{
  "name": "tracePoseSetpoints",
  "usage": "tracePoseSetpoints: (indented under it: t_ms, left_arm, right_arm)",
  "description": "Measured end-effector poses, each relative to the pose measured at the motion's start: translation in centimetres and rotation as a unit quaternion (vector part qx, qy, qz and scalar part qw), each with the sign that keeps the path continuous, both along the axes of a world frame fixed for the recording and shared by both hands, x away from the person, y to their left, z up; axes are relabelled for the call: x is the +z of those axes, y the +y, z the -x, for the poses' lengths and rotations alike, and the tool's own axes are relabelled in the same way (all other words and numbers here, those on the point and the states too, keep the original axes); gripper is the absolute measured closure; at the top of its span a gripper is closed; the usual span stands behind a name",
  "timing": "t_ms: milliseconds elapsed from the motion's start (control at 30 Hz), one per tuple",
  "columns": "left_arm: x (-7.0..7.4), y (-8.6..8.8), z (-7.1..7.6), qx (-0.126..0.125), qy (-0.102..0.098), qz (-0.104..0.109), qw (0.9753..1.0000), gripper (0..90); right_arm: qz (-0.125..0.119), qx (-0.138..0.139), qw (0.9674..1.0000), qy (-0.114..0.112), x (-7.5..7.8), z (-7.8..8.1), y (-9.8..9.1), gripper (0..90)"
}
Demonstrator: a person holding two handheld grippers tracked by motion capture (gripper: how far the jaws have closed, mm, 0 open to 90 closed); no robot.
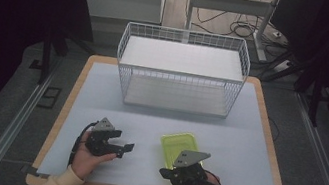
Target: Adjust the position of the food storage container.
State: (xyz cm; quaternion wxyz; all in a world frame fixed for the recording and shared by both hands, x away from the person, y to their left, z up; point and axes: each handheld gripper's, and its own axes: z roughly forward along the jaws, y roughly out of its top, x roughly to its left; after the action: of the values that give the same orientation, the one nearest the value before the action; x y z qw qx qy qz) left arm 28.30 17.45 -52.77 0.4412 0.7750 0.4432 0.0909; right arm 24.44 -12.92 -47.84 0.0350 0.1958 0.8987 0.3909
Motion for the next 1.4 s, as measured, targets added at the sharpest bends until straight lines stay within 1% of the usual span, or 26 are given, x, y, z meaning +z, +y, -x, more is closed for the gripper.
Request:
tracePoseSetpoints:
  t_ms: [100,200,233,367,400,433,567,667,733,867,967,1000,1100,1267,1400]
  left_arm:
    - [0.0,0.0,0.0,-0.002,0.000,-0.002,1.0000,23.2]
    - [0.0,0.0,0.0,-0.002,0.000,-0.001,1.0000,23.1]
    - [0.0,0.0,0.0,-0.003,0.000,-0.001,1.0000,23.2]
    - [0.0,0.0,0.0,-0.003,0.001,-0.002,1.0000,23.2]
    - [0.0,0.0,0.0,-0.003,0.001,-0.002,1.0000,23.2]
    - [0.0,0.0,0.0,-0.003,0.001,-0.002,1.0000,23.2]
    - [0.0,0.1,0.0,-0.004,0.001,-0.002,1.0000,23.2]
    - [0.0,0.0,0.0,-0.004,0.001,-0.002,1.0000,23.2]
    - [0.0,0.0,0.0,-0.004,0.001,-0.001,1.0000,23.1]
    - [0.0,0.0,0.1,-0.002,0.001,0.002,1.0000,23.1]
    - [0.0,0.0,0.1,-0.004,0.002,0.003,1.0000,23.0]
    - [0.0,0.0,0.0,-0.004,0.002,0.003,1.0000,23.0]
    - [0.0,0.0,0.0,-0.004,0.002,0.002,1.0000,23.0]
    - [0.0,0.0,0.0,-0.007,0.000,0.000,1.0000,23.0]
    - [0.0,-0.1,0.0,-0.006,0.001,0.000,1.0000,23.0]
  right_arm:
    - [0.019,0.007,0.9998,-0.008,-0.5,0.5,0.5,89.6]
    - [0.029,0.005,0.9996,-0.007,-1.0,0.5,0.5,89.6]
    - [0.032,0.000,0.9995,-0.007,-1.2,0.4,0.5,89.6]
    - [0.036,0.001,0.9993,-0.004,-1.5,0.4,0.5,89.6]
    - [0.039,0.001,0.9992,-0.004,-1.6,0.4,0.5,89.6]
    - [0.043,0.002,0.9990,-0.012,-1.6,0.6,0.4,89.6]
    - [0.047,-0.002,0.9988,-0.014,-1.6,0.8,0.0,89.6]
    - [0.048,-0.011,0.9987,-0.011,-1.5,0.8,-0.9,89.7]
    - [0.048,-0.014,0.9987,-0.010,-1.5,0.8,-1.1,89.6]
    - [0.048,-0.022,0.9986,-0.005,-1.4,0.7,-2.3,89.7]
    - [0.060,-0.034,0.9975,-0.015,-1.6,0.8,-3.4,89.7]
    - [0.062,-0.036,0.9973,-0.015,-1.6,0.8,-3.6,89.7]
    - [0.064,-0.049,0.9967,-0.009,-1.8,0.8,-4.8,89.7]
    - [0.060,-0.074,0.9954,-0.012,-1.6,0.8,-6.7,89.7]
    - [0.060,-0.095,0.9936,-0.012,-1.5,0.4,-8.2,89.7]
